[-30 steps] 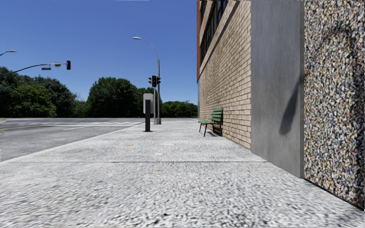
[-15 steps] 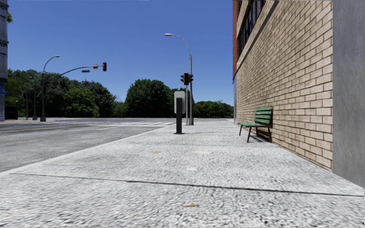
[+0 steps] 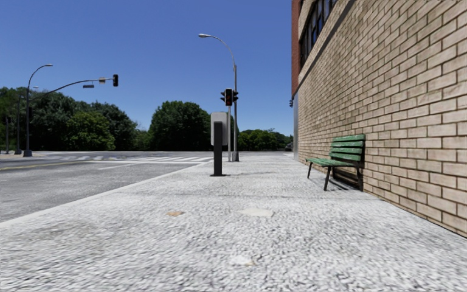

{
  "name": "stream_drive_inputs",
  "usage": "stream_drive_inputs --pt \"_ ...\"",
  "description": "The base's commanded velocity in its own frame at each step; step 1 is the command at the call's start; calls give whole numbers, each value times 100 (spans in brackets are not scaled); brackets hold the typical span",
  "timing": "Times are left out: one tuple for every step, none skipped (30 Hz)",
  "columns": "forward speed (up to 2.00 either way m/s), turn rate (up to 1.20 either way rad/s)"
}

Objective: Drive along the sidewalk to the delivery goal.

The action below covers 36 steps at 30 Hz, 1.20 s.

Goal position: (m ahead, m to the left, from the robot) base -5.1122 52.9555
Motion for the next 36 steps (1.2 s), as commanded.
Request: stream_drive_inputs --pt "200 -30" --pt "200 -30" --pt "200 -30" --pt "200 -30" --pt "200 -30" --pt "200 -30" --pt "200 -30" --pt "200 -30" --pt "200 -30" --pt "200 -30" --pt "200 -30" --pt "200 -30" --pt "200 -30" --pt "200 -30" --pt "200 -30" --pt "200 -30" --pt "200 -30" --pt "200 -30" --pt "200 -30" --pt "200 -30" --pt "200 -30" --pt "200 -30" --pt "200 -30" --pt "200 -30" --pt "200 -30" --pt "200 -30" --pt "200 -30" --pt "200 -30" --pt "200 -30" --pt "200 -30" --pt "200 -29" --pt "200 -22" --pt "200 -6" --pt "200 -6" --pt "200 0" --pt "200 0"
